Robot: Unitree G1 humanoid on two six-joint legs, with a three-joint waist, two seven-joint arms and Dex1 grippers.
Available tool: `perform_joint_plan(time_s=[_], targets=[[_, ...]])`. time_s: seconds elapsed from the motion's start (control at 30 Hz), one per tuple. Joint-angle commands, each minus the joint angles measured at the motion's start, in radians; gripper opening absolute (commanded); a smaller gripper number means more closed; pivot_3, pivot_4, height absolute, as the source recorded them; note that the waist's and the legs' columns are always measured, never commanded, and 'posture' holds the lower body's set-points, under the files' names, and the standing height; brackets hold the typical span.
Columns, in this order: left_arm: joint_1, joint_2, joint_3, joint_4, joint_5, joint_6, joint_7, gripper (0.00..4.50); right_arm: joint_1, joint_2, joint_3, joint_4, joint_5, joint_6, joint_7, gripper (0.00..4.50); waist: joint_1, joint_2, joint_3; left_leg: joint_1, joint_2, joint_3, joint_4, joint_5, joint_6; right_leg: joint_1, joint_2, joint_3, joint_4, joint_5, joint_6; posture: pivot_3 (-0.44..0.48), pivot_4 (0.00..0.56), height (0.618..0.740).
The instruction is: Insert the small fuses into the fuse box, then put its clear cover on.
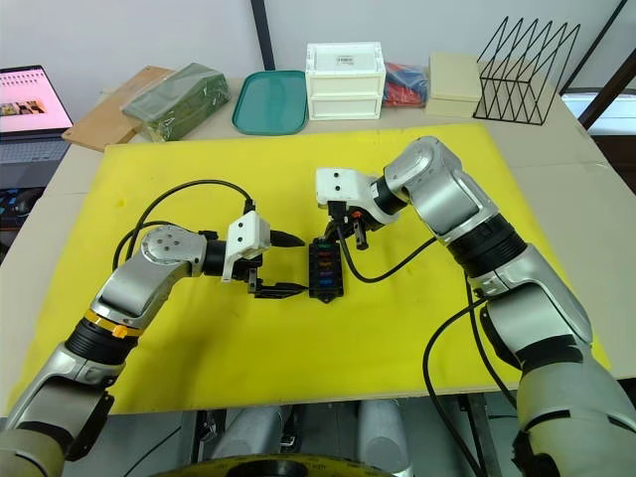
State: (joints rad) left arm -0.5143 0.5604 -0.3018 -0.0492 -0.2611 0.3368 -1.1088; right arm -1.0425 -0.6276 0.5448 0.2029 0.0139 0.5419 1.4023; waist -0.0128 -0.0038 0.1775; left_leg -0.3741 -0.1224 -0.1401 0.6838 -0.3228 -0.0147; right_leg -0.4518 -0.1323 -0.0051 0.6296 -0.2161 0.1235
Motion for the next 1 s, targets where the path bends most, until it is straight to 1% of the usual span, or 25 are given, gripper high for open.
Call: perform_joint_plan(time_s=[0.03,0.3,0.77,1.0], targets=[[0.000,0.002,0.024,-0.035,-0.002,-0.006,0.004,4.48,-0.007,0.011,-0.008,0.002,-0.006,0.023,0.017,0.00,0.000,0.000,0.000,0.000,0.000,0.000,0.000,0.000,0.000,0.000,0.000,0.000,0.000,0.000,0.000,0.000,0.150,0.740],[-0.005,0.005,0.045,-0.016,-0.005,-0.015,0.007,4.48,0.010,0.017,0.014,-0.012,-0.018,0.070,0.032,0.00,0.000,0.000,0.000,0.000,0.000,0.000,0.000,0.000,0.000,0.000,0.000,0.000,0.000,0.000,0.000,0.000,0.150,0.740],[-0.006,0.003,0.052,-0.021,-0.001,-0.018,0.013,4.48,0.049,0.016,0.033,-0.025,-0.057,0.047,0.040,0.00,0.000,0.000,-0.001,0.000,0.000,0.000,0.000,0.000,0.000,0.000,0.000,0.000,0.000,0.000,0.000,0.000,0.150,0.740],[-0.003,0.001,0.048,-0.024,0.000,-0.024,0.012,4.48,0.037,0.034,-0.001,-0.038,-0.027,0.100,0.050,0.00,0.000,0.000,-0.001,0.000,0.000,0.000,0.000,0.000,0.000,0.000,0.000,0.000,0.000,0.000,0.000,0.000,0.150,0.740]])
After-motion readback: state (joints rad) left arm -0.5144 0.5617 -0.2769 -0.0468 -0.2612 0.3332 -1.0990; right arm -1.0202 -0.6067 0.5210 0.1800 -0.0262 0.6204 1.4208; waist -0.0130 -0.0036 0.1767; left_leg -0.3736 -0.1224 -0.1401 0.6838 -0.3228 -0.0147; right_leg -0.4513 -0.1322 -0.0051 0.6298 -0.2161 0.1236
